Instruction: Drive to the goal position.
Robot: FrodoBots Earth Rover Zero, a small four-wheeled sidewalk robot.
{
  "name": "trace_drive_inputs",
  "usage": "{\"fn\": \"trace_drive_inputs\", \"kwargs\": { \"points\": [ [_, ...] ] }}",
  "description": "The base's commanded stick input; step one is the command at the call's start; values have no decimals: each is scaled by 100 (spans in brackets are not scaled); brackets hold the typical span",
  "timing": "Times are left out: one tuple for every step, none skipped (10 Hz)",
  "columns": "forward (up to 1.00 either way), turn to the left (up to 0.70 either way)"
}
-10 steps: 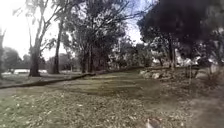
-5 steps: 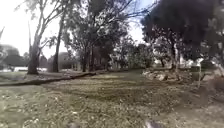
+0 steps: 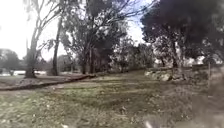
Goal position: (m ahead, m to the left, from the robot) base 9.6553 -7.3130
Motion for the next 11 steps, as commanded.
{"fn": "trace_drive_inputs", "kwargs": {
  "points": [
    [70,0],
    [70,0],
    [70,0],
    [70,0],
    [70,-4],
    [70,-19],
    [70,-34],
    [70,-34],
    [70,-22],
    [70,-5],
    [70,0]
  ]
}}
